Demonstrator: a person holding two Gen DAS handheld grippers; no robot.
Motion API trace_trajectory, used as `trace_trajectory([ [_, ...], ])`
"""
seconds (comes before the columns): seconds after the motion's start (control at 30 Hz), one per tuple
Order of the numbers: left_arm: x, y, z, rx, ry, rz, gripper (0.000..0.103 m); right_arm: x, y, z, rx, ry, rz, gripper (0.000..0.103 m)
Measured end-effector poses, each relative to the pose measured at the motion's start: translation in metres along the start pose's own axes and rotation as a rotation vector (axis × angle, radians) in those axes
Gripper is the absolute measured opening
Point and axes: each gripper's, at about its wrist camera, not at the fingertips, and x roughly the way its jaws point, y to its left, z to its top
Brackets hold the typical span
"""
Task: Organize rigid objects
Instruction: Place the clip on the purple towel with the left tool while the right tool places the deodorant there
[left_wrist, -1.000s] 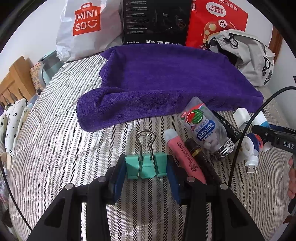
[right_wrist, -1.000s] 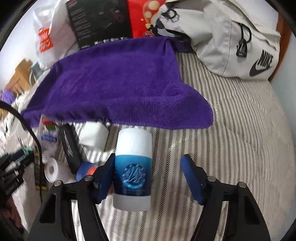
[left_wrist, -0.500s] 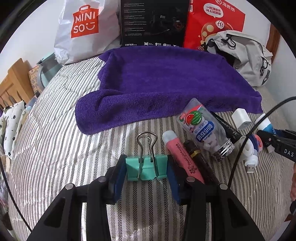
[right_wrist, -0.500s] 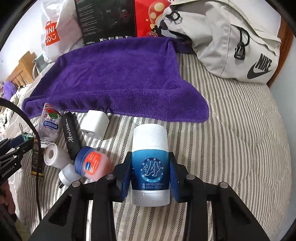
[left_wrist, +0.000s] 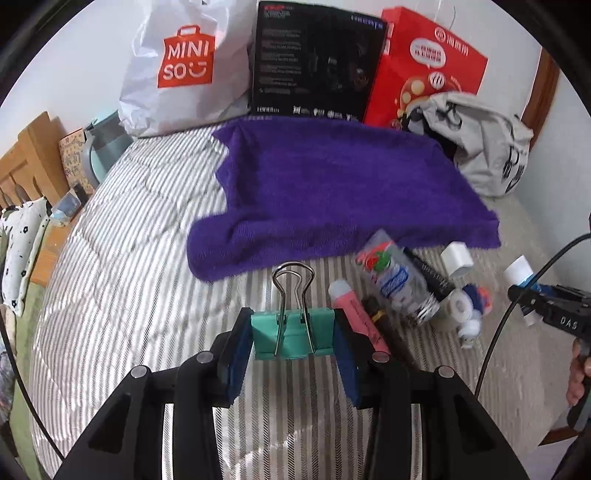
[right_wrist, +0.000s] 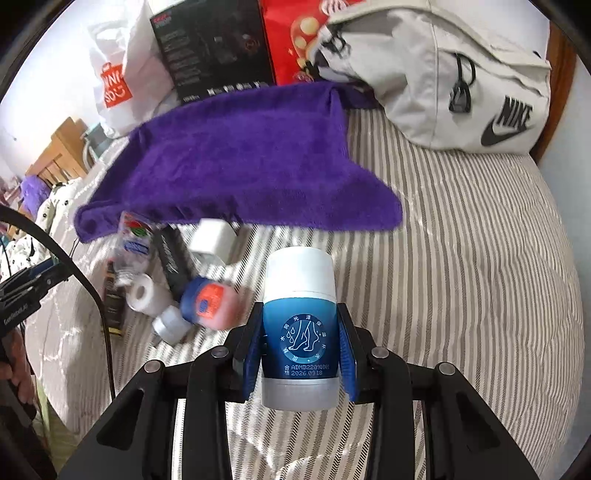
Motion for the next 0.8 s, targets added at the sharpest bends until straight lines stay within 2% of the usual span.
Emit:
trace_trajectory([
  [0.47, 0.0, 0.001, 0.081, 0.01, -0.072, -0.029, 0.04, -0.008, 0.012, 0.079, -0.047, -0.07, 0.057, 0.036],
  [0.63, 0.015, -0.002, 0.103, 0.021, -0.077, -0.031, 0.04, 0.008, 0.009, 0.107, -0.04, -0.071, 0.063, 0.036],
  [0.8, 0.04, -0.006, 0.118, 0.024, -0.061, -0.04, 0.04, 0.042, 0.003, 0.13, -0.01, -0.045, 0.038, 0.036],
])
